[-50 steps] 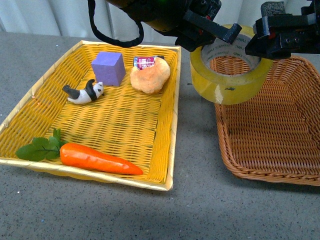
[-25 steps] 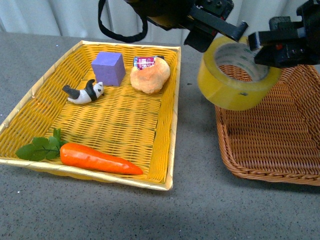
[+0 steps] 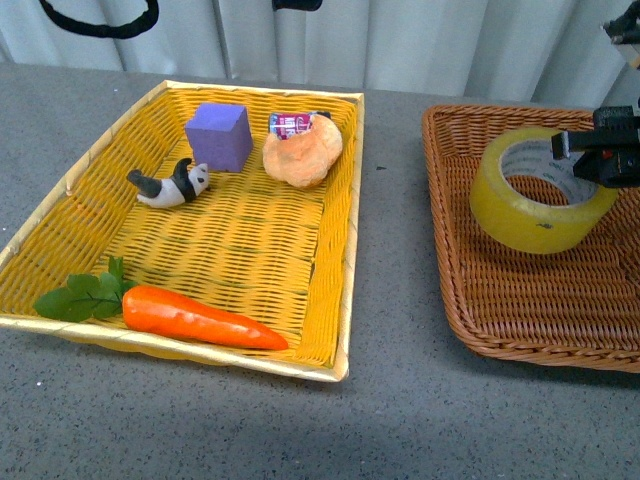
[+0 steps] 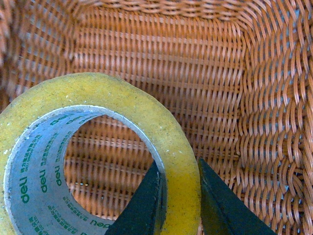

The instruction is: Move tape to another basket

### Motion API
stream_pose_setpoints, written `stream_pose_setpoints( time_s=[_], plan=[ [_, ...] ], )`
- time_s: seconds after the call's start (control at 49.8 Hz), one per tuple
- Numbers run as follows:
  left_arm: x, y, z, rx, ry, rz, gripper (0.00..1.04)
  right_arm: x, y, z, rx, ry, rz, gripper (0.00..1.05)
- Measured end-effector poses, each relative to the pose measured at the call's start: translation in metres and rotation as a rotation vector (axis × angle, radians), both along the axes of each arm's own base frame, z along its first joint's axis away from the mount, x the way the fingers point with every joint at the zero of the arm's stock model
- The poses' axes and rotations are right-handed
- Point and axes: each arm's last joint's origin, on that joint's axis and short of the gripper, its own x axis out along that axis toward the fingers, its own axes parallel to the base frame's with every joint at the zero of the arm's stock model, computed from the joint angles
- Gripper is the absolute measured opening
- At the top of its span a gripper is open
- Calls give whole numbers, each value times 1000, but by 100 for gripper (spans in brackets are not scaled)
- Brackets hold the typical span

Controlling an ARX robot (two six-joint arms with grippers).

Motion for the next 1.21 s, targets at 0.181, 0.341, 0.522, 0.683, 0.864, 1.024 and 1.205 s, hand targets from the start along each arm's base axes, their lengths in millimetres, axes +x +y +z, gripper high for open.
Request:
stream_pose_setpoints(
  time_s=[0.181, 0.341, 0.522, 0.683, 0.864, 1.024, 1.205],
  plan=[
    [-4, 10, -6, -13, -4, 77, 98, -3, -7, -20, -21, 50, -21, 15],
    [-10, 11, -5, -42, 9, 81, 98, -4, -13, -26, -10, 51, -33, 22],
    [-18, 15, 2, -73, -30, 149, 98, -12, -17, -21, 2, -15, -40, 56],
    [-32, 24, 11, -95, -204, 178, 89, -27, -22, 16, 12, -218, -40, 86],
    [-82, 52, 5, -84, -373, 131, 55, -70, -14, 22, 16, -754, -64, 56],
    [-115, 69, -7, -69, -355, 135, 29, -103, -11, 42, 23, -879, -54, 31],
    [-145, 82, -15, -62, -353, 136, 4, -132, -10, 44, 24, -842, -51, 2]
  ],
)
